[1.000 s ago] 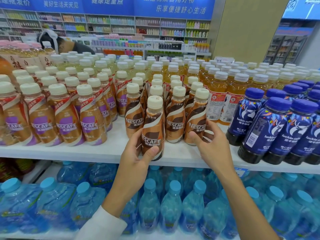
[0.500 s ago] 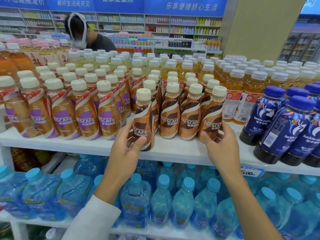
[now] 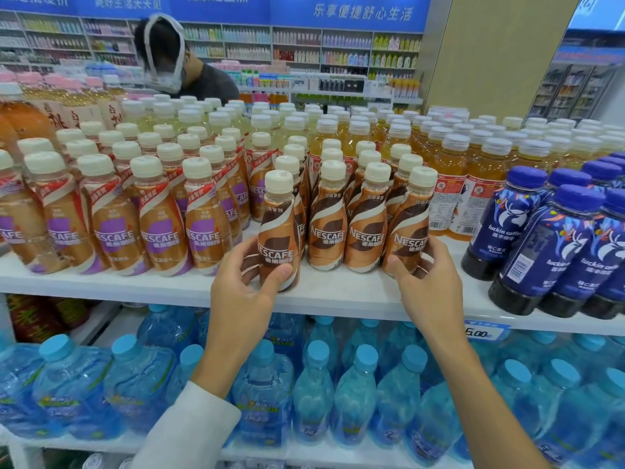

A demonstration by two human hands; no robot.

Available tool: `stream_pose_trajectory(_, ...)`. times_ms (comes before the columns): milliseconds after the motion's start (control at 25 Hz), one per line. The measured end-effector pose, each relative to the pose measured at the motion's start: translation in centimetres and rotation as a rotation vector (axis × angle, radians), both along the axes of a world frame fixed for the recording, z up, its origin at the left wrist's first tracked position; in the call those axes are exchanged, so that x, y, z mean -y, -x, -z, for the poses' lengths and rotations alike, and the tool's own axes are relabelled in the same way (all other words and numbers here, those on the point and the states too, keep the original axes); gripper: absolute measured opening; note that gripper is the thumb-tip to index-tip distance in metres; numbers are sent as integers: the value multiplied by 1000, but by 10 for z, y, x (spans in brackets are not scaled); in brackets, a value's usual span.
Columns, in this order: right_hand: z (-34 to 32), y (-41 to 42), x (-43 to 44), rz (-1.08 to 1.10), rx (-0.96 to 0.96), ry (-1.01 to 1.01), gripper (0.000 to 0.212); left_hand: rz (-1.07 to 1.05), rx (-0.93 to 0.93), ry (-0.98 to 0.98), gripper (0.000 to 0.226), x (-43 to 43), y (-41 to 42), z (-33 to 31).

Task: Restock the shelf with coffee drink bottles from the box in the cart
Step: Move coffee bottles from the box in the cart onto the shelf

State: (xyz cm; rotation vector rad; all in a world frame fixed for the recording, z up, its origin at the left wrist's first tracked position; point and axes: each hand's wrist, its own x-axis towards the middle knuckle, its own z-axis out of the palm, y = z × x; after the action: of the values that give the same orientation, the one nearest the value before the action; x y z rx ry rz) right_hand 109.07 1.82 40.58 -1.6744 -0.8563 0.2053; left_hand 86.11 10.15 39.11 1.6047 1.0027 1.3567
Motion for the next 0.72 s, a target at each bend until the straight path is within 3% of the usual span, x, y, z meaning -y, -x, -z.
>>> stream_pose_trajectory(720, 6, -1, -4, 49, 61, 44, 62, 2, 23, -16, 53, 3, 0, -4)
